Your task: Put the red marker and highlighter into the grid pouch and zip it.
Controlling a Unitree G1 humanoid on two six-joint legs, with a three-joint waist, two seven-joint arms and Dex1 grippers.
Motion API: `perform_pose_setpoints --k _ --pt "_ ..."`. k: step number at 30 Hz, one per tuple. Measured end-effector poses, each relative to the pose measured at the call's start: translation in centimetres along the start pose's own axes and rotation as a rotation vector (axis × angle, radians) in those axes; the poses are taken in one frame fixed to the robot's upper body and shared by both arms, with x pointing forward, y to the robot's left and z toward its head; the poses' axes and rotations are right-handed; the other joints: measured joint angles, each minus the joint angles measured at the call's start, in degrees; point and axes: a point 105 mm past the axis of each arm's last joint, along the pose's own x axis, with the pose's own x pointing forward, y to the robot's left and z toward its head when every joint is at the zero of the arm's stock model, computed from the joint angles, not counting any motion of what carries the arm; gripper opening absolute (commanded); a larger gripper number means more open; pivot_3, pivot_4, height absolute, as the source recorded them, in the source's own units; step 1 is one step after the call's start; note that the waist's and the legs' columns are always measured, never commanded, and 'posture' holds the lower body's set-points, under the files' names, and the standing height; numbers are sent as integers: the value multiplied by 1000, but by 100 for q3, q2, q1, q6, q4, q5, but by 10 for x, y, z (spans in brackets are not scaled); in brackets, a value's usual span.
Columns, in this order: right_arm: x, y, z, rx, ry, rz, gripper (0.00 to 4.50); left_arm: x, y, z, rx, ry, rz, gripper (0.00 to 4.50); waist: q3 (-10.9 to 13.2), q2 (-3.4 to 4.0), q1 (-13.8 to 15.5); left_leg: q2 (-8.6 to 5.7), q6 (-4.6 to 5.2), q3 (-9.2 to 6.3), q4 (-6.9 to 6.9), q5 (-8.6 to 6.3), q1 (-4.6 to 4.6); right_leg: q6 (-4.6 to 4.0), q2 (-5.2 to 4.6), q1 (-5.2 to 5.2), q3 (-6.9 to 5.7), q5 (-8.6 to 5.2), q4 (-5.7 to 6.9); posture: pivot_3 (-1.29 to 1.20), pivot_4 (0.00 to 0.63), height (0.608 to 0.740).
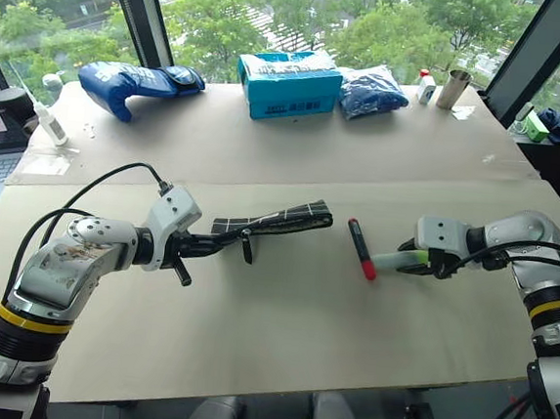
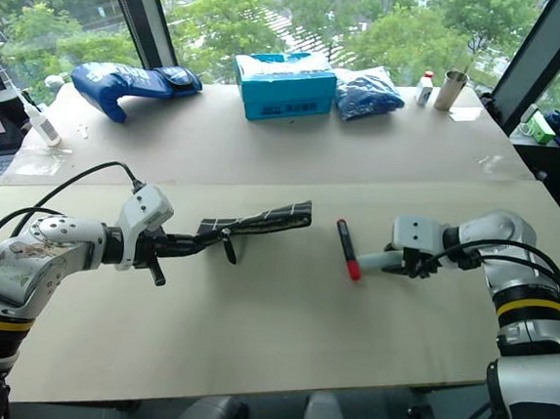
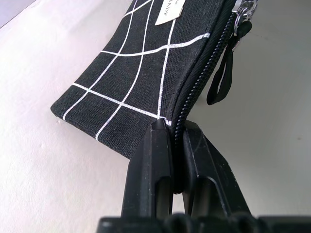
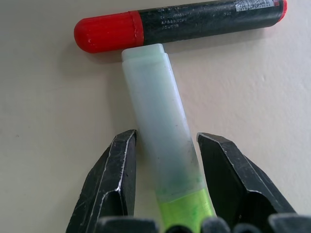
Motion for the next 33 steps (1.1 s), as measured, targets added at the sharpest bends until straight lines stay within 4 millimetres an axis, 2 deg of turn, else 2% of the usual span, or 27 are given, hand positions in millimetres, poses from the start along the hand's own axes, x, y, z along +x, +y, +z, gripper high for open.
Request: perform_pose_setpoints --k 2,3,4,9,15,18,20,21,23,25,29,31,33 --pt "4 0 0 1 5 11 1565 0 0 -1 -5 4 1 0 -6 -12 -22 2 -5 -1 0 -4 17 -1 8 17 0 1 -2 0 150 740" --pt "5 -1 1 -2 6 14 1129 0 0 -1 -6 5 2 0 -6 -17 -35 2 -10 -2 0 -7 33 -3 13 35 1 2 -5 0 150 740" --pt "7 -1 1 0 7 17 998 0 0 -1 -5 4 2 0 -6 -18 -47 5 -11 -5 0 -10 43 -3 21 55 0 2 -7 0 150 740" --pt "5 1 -1 45 -5 31 981 0 1 0 -6 3 11 0 -5 -19 -63 10 -9 -7 0 -16 69 -3 25 80 0 1 -9 0 150 740" --pt "0 -1 6 179 -119 -39 981 0 2 0 -7 1 19 0 -3 -19 -63 16 -11 -21 -1 -19 58 -3 25 69 3 1 -9 0 150 740" --pt "-16 -14 29 251 -259 -116 981 0 2 0 -7 1 19 0 -2 -15 -86 19 -11 -25 -1 -19 38 -3 25 38 19 2 -2 0 150 740" --pt "-36 -21 58 267 -405 -159 981 0 1 -1 -8 3 17 0 -2 -15 -82 20 -12 -22 -3 -19 23 -3 25 11 28 2 3 0 150 740" --pt "-46 -20 80 240 -485 -157 981 1 1 -2 -9 5 17 0 -2 -15 -77 22 -12 -23 -3 -19 18 -3 26 3 28 2 7 0 150 740" --pt "-58 -6 113 154 -551 -115 981 1 1 -2 -8 7 13 0 -2 -15 -58 24 -10 -23 -5 -22 13 -3 29 -3 27 2 7 0 150 740" --pt "-54 12 133 88 -549 -63 981 1 1 -2 -8 9 11 0 -2 -16 -32 22 -8 -21 -1 -25 12 -2 28 -3 28 2 6 0 150 740" --pt "-26 41 145 41 -476 20 981 4 -1 -4 -8 17 3 0 -1 -16 33 16 -5 -9 5 -26 12 -1 26 -7 40 3 2 0 150 740" --pt "-16 48 152 16 -448 25 981 5 -2 -5 -4 24 -2 0 -1 -17 45 15 -6 -6 5 -26 13 -1 26 -10 42 3 1 0 150 740" --pt "-10 46 155 14 -419 -3 981 8 -4 -7 4 38 -6 0 -1 -17 58 13 -6 -5 6 -25 12 -1 26 -10 43 3 1 0 150 740"
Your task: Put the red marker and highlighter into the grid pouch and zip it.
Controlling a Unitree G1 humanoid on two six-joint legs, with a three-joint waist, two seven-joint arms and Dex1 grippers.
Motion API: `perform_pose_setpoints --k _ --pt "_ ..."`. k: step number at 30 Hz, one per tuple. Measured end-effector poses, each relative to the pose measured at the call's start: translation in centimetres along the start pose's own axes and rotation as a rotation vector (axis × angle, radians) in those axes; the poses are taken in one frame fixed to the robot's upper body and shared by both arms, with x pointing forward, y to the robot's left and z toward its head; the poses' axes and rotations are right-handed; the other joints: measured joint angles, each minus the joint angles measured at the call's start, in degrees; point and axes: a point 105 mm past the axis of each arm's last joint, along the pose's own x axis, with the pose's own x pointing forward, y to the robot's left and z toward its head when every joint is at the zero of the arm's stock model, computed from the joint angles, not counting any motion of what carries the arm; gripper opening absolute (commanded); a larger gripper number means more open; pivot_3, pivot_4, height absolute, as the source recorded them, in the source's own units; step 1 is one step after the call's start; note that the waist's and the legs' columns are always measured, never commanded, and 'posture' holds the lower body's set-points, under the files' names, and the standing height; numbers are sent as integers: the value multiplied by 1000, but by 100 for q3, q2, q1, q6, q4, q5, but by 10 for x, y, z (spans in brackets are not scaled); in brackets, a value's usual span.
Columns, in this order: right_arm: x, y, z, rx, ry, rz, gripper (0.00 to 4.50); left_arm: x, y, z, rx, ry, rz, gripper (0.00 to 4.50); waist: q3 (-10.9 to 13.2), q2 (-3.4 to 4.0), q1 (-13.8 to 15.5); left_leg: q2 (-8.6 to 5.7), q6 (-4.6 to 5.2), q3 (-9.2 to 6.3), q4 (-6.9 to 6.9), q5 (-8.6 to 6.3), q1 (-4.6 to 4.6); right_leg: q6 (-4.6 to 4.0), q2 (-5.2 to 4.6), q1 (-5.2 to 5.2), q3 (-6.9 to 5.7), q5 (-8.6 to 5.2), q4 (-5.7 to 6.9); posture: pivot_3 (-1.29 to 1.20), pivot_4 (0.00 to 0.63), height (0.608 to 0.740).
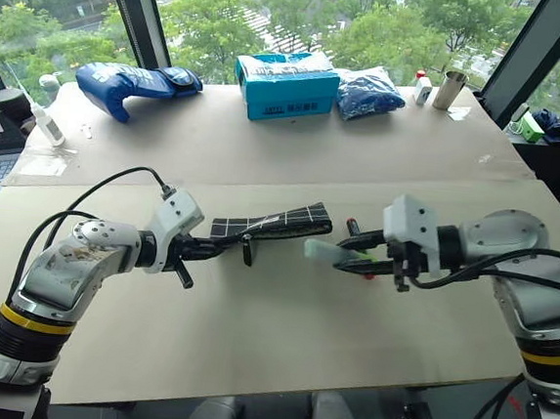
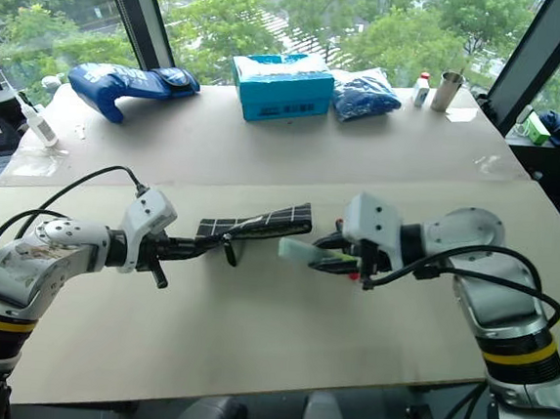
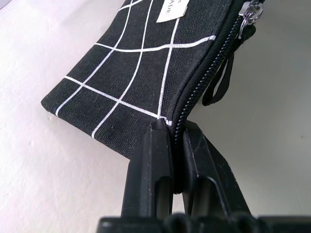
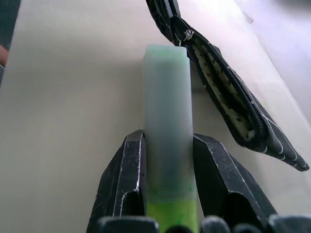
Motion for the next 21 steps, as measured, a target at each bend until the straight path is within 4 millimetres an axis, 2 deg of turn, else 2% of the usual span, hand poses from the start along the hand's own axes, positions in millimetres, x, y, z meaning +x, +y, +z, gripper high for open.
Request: perform_pose_setpoints --k 5,11,15,18,21 --pt "8 -9 -4 -19 83 -56 981 9 -4 -5 28 28 6 0 0 -1 11 -1 0 1 0 0 0 0 0 0 1 0 -1 0 150 740" --pt "12 -7 -25 -54 212 -48 981 17 -6 3 49 15 11 0 2 -3 11 -4 0 10 1 0 -1 0 0 0 0 0 -2 0 150 740" --pt "12 -8 -28 -77 228 -51 981 18 -5 5 41 15 21 0 1 -3 -5 -4 0 12 1 0 -1 0 2 -2 1 0 -1 0 150 740" --pt "12 -17 -33 -73 252 -81 981 18 -6 5 41 16 22 0 2 -3 -3 -4 0 12 1 0 -1 0 2 -2 1 0 -2 0 150 740" --pt "13 -23 -29 -68 231 -91 981 18 -5 5 43 22 27 0 2 -3 -3 -3 0 11 1 0 -1 0 2 -2 1 0 -3 0 150 740"
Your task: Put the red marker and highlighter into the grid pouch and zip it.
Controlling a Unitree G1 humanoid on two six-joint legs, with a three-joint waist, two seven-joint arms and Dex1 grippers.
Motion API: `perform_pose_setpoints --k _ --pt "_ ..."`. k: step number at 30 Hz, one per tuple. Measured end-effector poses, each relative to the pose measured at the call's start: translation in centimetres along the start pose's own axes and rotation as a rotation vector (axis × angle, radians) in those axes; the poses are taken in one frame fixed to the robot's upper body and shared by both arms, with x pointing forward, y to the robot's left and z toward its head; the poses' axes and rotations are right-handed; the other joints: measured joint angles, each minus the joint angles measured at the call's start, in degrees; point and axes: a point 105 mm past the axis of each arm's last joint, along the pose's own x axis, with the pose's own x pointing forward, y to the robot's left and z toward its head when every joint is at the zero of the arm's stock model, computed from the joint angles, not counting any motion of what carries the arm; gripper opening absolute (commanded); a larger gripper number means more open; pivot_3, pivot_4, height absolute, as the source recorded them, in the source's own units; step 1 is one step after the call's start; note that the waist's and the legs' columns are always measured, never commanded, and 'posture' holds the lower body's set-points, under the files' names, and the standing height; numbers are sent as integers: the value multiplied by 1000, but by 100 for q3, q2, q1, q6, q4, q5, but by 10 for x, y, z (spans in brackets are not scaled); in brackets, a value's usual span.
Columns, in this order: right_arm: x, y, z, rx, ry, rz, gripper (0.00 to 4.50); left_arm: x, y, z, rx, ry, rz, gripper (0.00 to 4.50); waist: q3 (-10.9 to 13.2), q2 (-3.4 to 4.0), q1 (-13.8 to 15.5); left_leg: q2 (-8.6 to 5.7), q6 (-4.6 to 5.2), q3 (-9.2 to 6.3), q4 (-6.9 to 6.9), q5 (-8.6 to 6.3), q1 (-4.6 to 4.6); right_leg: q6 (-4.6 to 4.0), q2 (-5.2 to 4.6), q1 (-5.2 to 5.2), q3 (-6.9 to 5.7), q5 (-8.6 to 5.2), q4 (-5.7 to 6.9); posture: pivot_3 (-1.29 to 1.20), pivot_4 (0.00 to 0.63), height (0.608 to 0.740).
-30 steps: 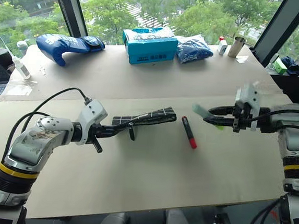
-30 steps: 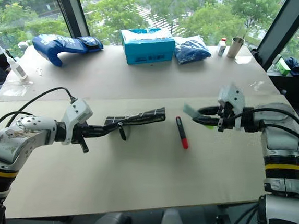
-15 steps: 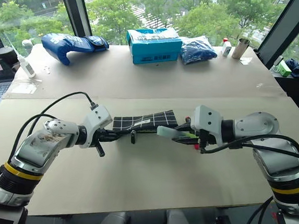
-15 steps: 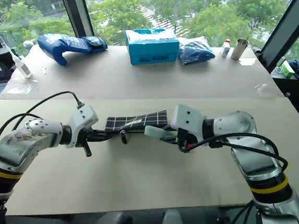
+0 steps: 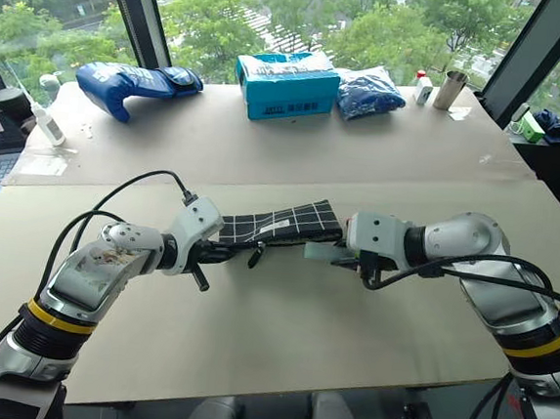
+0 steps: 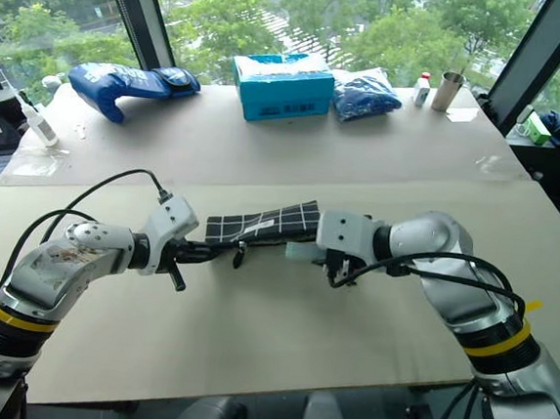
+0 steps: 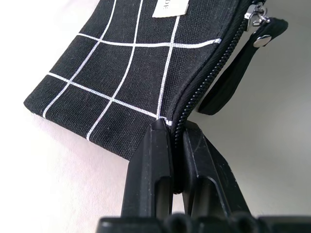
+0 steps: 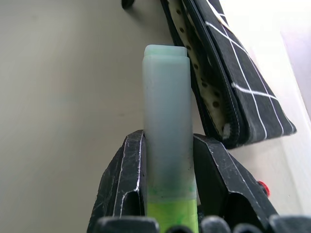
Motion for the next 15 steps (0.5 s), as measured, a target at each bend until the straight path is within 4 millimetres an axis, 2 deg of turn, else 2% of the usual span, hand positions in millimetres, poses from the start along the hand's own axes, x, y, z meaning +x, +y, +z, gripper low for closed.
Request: perform_pose_setpoints --k 2,7,15 --pt "1 1 2 10 -19 11 981 -1 1 0 7 5 10 0 0 0 5 0 0 -1 0 0 -1 0 0 0 0 0 1 0 150 740" --pt "2 -3 -9 52 7 8 981 -1 2 -1 10 9 21 0 0 0 8 0 0 -1 0 0 -1 0 -1 0 1 0 0 0 150 740" --pt "4 -6 -4 52 -13 5 981 0 3 -1 13 15 28 0 0 0 2 0 0 -3 0 0 -1 0 0 -1 1 0 1 0 150 740"
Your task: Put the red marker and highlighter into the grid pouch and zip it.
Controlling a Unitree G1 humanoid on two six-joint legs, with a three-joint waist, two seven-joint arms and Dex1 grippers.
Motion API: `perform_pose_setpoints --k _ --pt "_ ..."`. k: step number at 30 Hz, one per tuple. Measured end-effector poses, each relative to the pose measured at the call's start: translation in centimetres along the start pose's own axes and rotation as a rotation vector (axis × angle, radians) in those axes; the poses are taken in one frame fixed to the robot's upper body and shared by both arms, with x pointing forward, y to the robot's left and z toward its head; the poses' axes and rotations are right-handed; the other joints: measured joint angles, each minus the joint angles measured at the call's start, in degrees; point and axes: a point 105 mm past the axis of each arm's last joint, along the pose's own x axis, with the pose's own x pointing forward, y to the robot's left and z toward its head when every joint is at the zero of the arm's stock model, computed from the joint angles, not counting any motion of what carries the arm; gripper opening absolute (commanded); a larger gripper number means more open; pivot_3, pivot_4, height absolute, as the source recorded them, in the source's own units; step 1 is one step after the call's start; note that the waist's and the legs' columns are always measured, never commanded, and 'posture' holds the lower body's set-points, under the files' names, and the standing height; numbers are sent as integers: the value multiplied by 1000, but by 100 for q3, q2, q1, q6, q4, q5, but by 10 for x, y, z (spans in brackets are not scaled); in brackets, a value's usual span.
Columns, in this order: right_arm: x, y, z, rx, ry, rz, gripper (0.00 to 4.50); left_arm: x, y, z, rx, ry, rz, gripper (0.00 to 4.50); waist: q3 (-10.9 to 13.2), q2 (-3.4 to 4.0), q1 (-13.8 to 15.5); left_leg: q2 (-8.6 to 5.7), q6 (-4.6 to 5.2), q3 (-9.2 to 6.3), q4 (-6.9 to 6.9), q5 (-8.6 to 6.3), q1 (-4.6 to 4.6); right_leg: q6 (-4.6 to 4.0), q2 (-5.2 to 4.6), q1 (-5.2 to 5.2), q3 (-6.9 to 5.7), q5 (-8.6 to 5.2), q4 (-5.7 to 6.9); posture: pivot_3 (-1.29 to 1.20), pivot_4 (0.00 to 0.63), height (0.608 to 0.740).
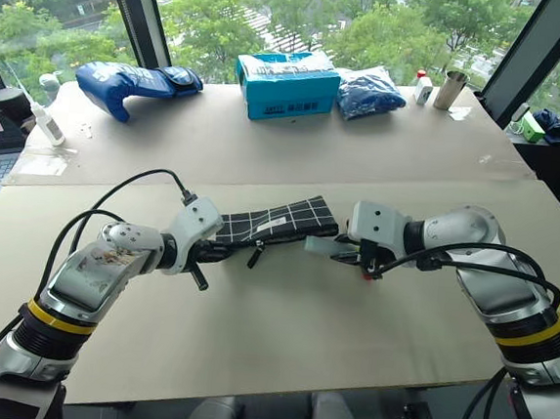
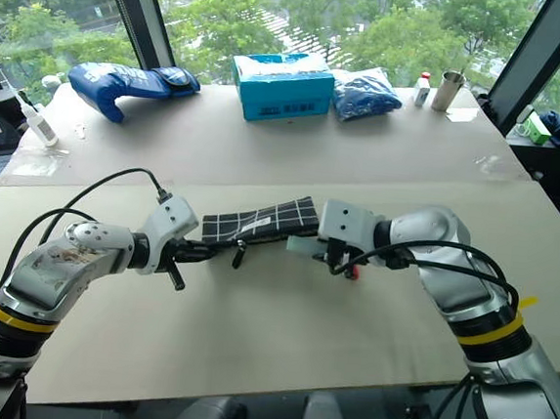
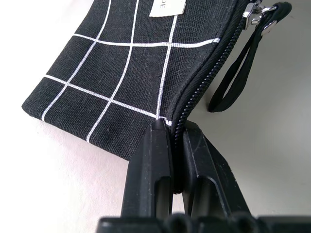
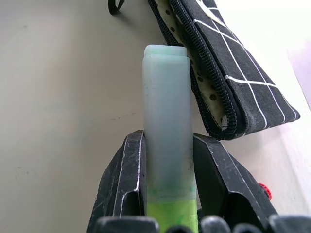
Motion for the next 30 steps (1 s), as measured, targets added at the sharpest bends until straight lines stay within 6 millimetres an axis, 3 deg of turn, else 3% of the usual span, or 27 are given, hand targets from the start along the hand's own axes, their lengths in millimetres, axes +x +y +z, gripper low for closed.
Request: perform_pose_setpoints --k 20,27,30 --pt "5 -18 -9 41 39 -76 981 4 4 -6 87 29 45 0 0 0 -7 -2 0 1 0 0 0 0 0 -1 0 0 1 0 150 740" --pt "23 -27 -13 35 88 -128 981 5 4 -6 93 32 52 0 0 0 -11 -3 0 1 0 0 -1 -1 0 -3 0 1 5 0 150 740" --pt "34 -31 -5 18 84 -144 981 5 4 -6 104 39 56 0 0 0 -30 -3 -1 0 0 0 0 -1 0 -3 1 1 4 0 150 740"
